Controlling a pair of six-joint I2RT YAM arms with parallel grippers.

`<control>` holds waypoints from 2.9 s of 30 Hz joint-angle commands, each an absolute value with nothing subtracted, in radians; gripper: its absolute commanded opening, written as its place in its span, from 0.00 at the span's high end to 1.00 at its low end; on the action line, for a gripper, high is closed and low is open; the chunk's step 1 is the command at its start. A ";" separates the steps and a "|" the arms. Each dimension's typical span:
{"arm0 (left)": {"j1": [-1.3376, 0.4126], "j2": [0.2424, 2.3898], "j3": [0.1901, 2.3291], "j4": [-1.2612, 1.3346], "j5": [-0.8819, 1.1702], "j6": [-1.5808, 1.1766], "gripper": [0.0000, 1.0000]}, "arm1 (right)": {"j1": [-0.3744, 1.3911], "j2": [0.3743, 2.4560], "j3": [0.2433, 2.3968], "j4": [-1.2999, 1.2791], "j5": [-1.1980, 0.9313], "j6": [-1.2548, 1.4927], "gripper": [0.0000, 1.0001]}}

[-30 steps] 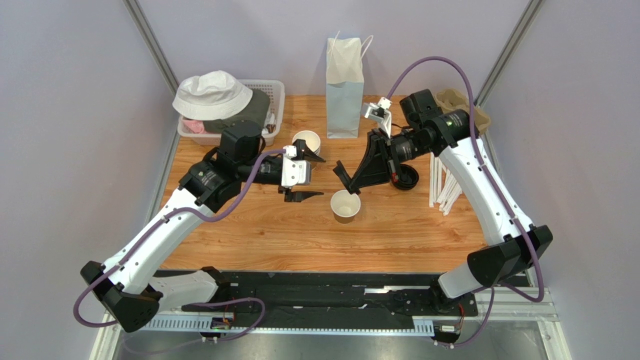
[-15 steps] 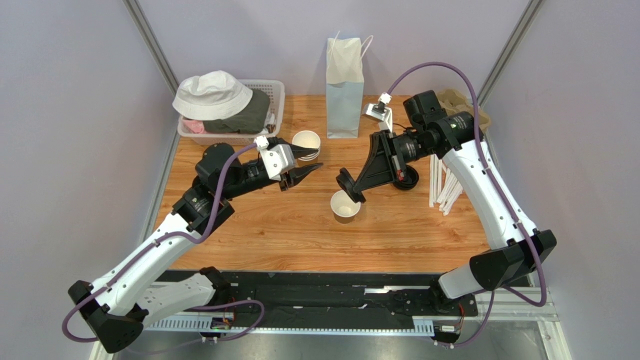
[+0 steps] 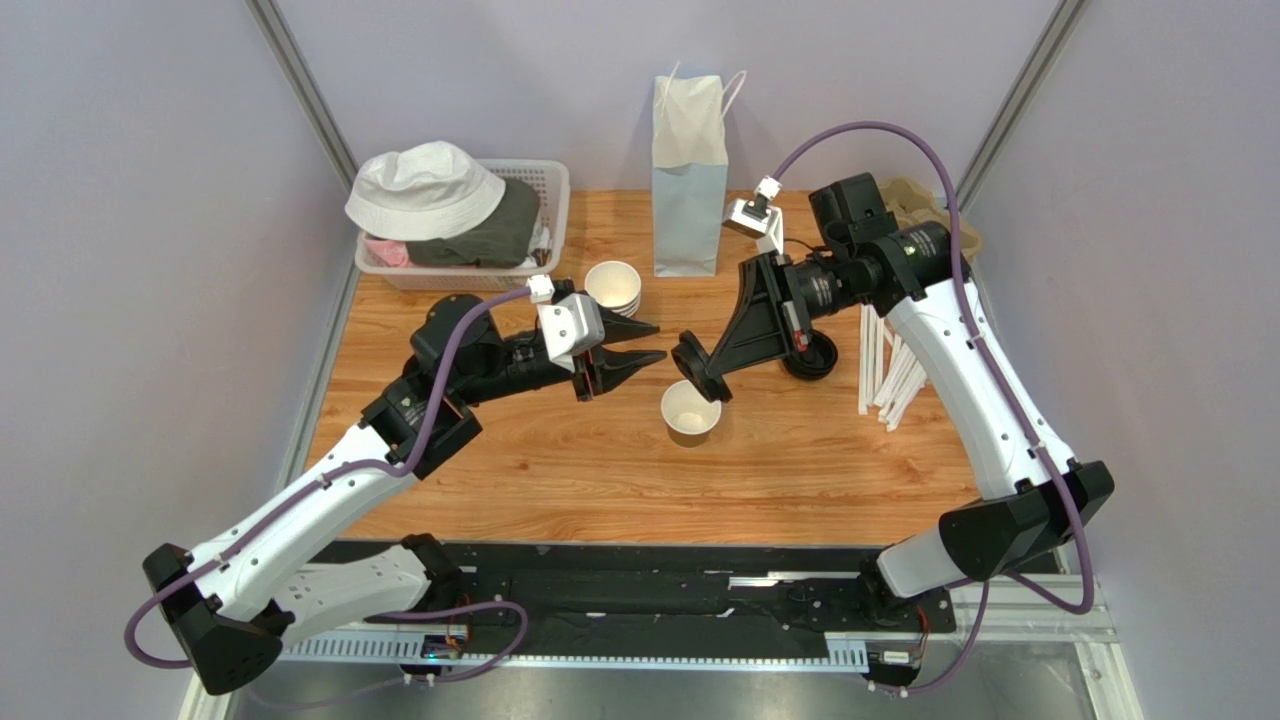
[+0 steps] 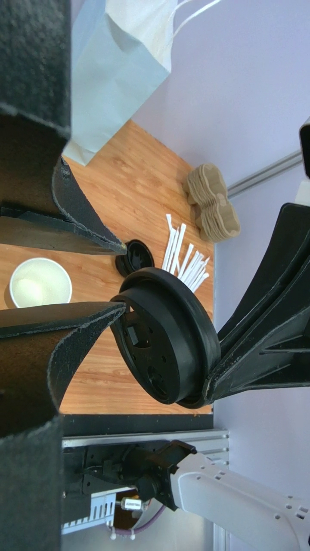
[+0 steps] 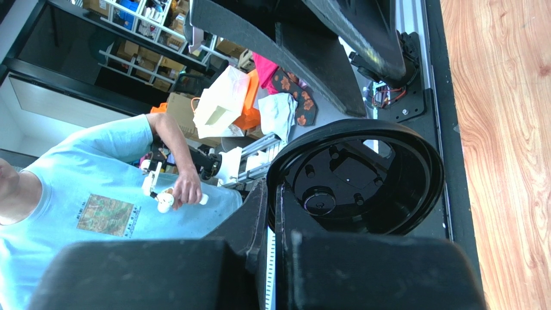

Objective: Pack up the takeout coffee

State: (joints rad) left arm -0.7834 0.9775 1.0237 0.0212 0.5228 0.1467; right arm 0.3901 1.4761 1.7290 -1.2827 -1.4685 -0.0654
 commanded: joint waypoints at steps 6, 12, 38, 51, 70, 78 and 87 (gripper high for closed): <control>-0.818 1.031 1.026 0.074 0.535 0.081 0.59 | 0.390 1.465 1.763 -1.247 -1.638 -0.031 1.00; -0.824 1.035 1.032 0.075 0.526 0.078 0.59 | 0.390 1.457 1.741 -1.239 -1.635 -0.031 1.00; -0.825 1.103 1.202 -0.459 0.404 0.026 1.00 | 0.220 1.470 1.747 -1.127 -1.306 0.104 0.23; -0.825 1.667 1.751 -1.195 0.272 0.023 1.00 | 0.114 1.223 1.444 -1.066 -0.643 -0.121 0.20; -0.824 1.888 1.910 -1.261 0.166 -0.120 1.00 | 0.118 1.054 1.046 -0.773 -0.670 0.112 0.23; -0.824 1.881 1.936 -1.236 0.175 -0.178 1.00 | 0.340 0.949 0.927 -0.546 -0.507 0.258 0.25; -0.824 1.878 1.942 -1.224 0.179 -0.202 1.00 | 0.431 1.029 0.905 -0.434 -0.414 0.379 0.13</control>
State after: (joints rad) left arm -0.8227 1.8927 1.8957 -1.2377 0.1734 -0.1696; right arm 0.4034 1.0119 0.9070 -0.5388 -0.4828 0.3099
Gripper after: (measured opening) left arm 0.008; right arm 0.860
